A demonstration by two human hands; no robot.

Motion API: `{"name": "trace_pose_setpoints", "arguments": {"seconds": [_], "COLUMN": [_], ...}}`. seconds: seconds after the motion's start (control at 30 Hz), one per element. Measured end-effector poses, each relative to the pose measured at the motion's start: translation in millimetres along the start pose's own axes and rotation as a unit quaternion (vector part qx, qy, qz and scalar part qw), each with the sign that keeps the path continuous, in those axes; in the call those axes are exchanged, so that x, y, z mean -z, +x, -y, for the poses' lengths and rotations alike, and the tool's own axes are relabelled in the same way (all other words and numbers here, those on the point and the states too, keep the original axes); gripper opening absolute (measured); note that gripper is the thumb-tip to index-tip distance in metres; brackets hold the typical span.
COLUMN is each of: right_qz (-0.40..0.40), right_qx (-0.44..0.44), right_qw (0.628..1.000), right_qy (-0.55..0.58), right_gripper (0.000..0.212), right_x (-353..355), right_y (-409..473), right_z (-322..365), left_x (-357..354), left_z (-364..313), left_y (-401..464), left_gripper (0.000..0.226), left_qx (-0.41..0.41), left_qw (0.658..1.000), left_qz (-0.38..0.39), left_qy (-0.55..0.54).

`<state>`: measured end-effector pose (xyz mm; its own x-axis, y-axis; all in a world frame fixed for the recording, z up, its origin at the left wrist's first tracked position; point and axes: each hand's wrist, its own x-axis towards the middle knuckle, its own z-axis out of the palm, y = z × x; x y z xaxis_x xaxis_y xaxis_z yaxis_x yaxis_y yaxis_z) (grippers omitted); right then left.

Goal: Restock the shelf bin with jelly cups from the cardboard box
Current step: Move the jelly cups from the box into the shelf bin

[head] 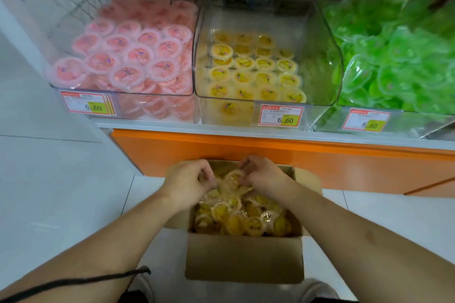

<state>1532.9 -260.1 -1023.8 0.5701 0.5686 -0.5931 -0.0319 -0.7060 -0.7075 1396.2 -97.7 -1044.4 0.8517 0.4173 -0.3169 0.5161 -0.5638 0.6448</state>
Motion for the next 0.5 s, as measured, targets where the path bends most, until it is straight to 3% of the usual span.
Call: {"name": "trace_pose_setpoints", "arguments": {"seconds": [0.13,0.33,0.5], "right_qz": [0.021,-0.019,-0.067], "right_qx": [0.046,0.119,0.164], "right_qw": [0.998,0.99,0.981], "right_qy": [0.028,0.078,0.076], "right_gripper": [0.028,0.03,0.046], "right_x": [28,64,90], "right_y": [-48,-115,-154], "right_z": [30,60,79], "left_x": [33,74,97], "left_z": [-46,-109,-143], "left_y": [-20,-59,-81], "left_gripper": [0.012,0.011,0.059], "left_qx": [0.018,-0.039,-0.103], "left_qw": [0.989,0.976,0.977], "left_qz": [0.029,0.006,0.057], "left_qy": [-0.146,-0.214,-0.181]}}
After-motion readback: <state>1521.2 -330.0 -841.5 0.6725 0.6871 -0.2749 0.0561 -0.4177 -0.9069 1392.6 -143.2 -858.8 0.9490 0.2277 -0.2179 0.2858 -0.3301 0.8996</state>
